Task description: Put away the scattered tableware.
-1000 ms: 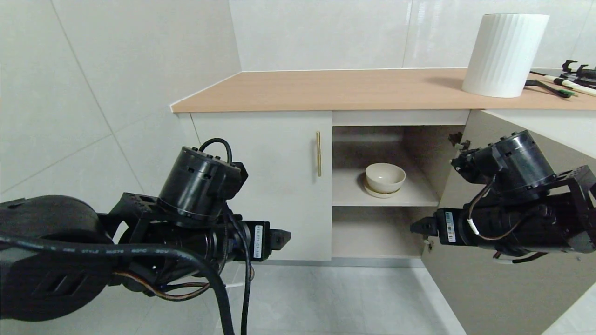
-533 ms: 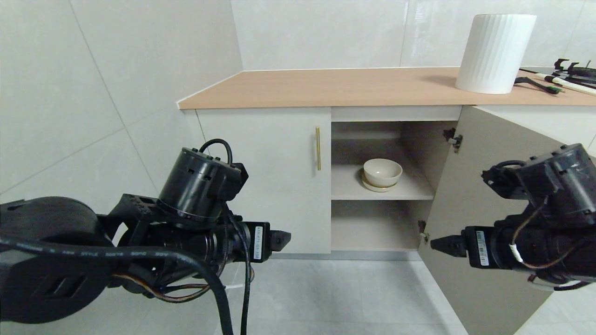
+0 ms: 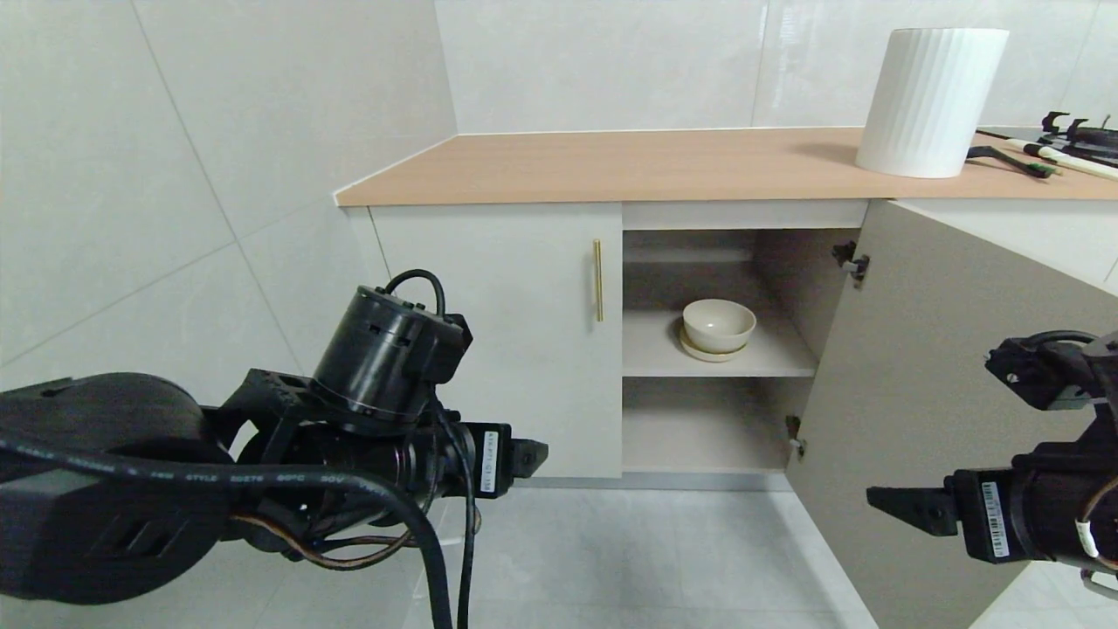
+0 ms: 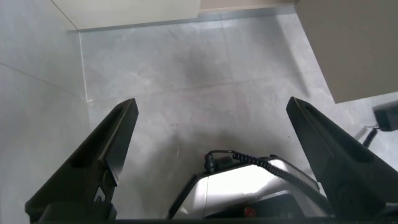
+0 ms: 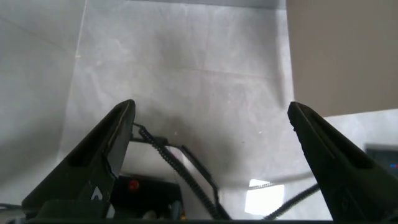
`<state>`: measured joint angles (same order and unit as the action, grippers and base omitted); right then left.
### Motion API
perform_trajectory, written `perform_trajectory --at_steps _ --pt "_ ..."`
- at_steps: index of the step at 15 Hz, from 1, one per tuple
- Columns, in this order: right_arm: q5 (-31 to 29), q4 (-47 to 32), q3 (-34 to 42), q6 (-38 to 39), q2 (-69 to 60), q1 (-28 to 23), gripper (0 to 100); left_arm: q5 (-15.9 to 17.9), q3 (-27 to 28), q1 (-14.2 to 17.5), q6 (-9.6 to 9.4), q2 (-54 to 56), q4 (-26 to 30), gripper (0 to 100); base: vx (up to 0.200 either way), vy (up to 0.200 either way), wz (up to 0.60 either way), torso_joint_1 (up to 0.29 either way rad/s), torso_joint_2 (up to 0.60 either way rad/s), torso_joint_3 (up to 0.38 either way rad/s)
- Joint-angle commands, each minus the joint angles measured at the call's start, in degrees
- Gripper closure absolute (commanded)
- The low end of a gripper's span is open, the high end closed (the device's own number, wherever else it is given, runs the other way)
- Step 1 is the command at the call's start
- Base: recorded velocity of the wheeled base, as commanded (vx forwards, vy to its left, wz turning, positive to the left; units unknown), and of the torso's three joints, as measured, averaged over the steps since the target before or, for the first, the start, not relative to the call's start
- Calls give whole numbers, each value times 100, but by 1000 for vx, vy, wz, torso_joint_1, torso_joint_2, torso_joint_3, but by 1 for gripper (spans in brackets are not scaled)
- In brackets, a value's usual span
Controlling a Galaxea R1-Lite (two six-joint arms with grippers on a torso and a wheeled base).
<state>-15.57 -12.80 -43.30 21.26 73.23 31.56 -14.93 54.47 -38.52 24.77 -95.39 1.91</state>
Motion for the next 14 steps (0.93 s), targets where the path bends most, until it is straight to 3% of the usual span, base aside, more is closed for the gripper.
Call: perform_trajectory --at_steps 1,9,14 --pt "1 -30 15 -25 -63 -106 0 -27 2 3 1 -76 2 0 0 -200 0 2 -2 12" --pt "10 -706 -179 -157 -2 -291 0 -89 2 3 1 -85 -7 0 0 -200 0 4 2 1" --pt "19 -1919 -759 -940 -98 -1530 0 -97 11 3 1 -102 -7 0 0 -200 0 0 4 0"
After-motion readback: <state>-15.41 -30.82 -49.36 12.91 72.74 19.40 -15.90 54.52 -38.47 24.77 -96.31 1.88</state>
